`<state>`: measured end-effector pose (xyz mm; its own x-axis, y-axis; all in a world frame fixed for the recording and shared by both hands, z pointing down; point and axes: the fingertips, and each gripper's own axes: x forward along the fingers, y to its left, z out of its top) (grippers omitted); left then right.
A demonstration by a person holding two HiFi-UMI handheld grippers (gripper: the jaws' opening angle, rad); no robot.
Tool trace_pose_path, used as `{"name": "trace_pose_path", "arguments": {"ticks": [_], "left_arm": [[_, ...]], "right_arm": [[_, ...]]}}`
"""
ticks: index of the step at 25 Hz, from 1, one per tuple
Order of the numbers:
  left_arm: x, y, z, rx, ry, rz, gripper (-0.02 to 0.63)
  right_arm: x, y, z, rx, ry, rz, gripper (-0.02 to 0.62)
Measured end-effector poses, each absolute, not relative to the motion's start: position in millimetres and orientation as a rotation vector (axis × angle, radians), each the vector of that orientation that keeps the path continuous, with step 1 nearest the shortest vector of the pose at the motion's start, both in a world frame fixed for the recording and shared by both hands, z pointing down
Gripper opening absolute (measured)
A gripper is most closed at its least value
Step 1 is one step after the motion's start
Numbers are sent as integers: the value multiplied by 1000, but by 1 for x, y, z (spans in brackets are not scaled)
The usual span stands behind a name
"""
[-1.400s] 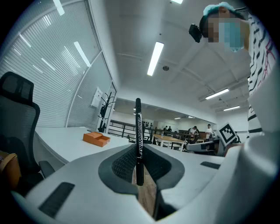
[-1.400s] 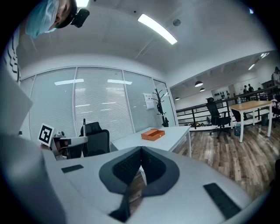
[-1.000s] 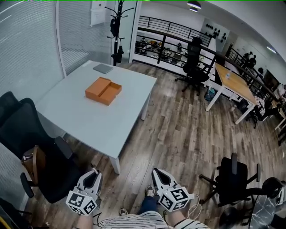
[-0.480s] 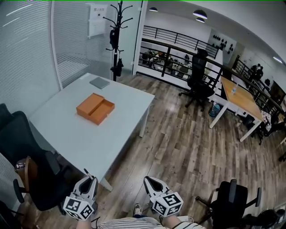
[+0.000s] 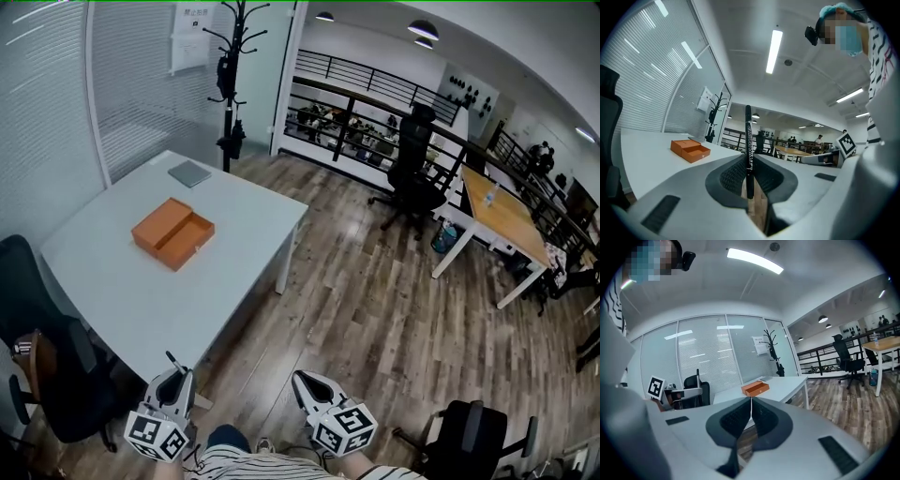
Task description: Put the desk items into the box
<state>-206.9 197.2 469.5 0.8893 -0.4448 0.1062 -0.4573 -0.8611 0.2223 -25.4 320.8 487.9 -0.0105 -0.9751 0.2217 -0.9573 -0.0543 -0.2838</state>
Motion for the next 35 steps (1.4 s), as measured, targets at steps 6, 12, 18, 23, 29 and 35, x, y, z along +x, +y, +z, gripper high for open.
{"name": "trace_pose_path", "arguments": {"ticks": [6,12,18,23,29,35], "left_arm": [[-174,167,471,2816,-682,70,58],[-138,113,477,2806,-676,64,58],[-99,54,476,2812,-658,55,58],[-88,-3,479,2798,-708,52,57],[-102,-48,480,2763,-792,51,57],[-116,-83,480,2733,-881,42,57]], "right_arm": [[2,290,493,-2161,2146,-575,26],[35,240,493,-2174,2148,-560,26],[71,171,494,-2170,2164,-582,26],[88,100,498,-2130,2211,-587,26],[89,28,497,-2073,2301,-575,26],[83,-27,495,-2009,2381,-566,26]]}}
